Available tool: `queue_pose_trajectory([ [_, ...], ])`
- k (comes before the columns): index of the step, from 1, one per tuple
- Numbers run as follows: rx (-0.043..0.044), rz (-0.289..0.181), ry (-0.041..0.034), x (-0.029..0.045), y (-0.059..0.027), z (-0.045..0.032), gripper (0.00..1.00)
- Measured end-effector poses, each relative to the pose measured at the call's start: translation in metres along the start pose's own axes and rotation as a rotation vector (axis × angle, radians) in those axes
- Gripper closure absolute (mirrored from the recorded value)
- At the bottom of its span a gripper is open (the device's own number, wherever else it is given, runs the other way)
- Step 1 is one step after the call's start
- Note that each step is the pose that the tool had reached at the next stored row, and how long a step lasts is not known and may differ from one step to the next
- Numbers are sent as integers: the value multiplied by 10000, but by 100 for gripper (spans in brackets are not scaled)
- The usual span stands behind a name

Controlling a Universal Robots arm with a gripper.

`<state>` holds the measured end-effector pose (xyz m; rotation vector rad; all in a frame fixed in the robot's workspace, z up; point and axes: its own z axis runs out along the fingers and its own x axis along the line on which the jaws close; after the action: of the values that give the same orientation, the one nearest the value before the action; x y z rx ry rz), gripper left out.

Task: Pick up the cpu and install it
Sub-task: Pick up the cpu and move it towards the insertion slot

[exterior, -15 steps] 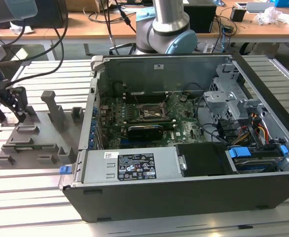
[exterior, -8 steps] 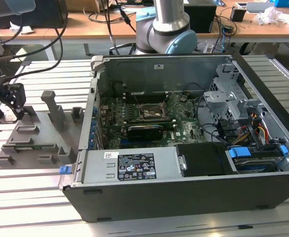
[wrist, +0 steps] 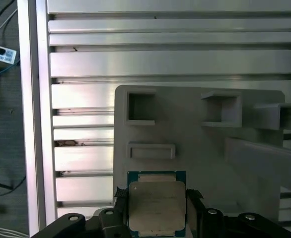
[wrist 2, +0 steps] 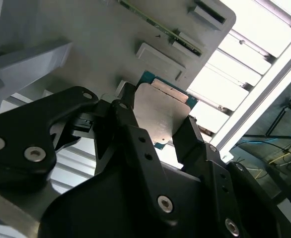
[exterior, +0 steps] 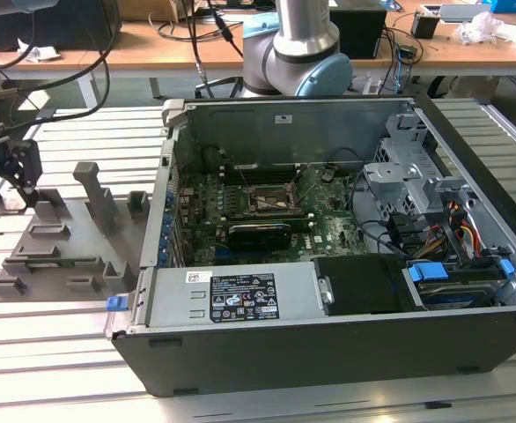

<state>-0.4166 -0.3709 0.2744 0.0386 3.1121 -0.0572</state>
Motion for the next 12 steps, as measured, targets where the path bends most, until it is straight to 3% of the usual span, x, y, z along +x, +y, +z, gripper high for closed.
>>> queue_pose_trajectory([
  [12,0,0,0,-5,-6,-171,45],
])
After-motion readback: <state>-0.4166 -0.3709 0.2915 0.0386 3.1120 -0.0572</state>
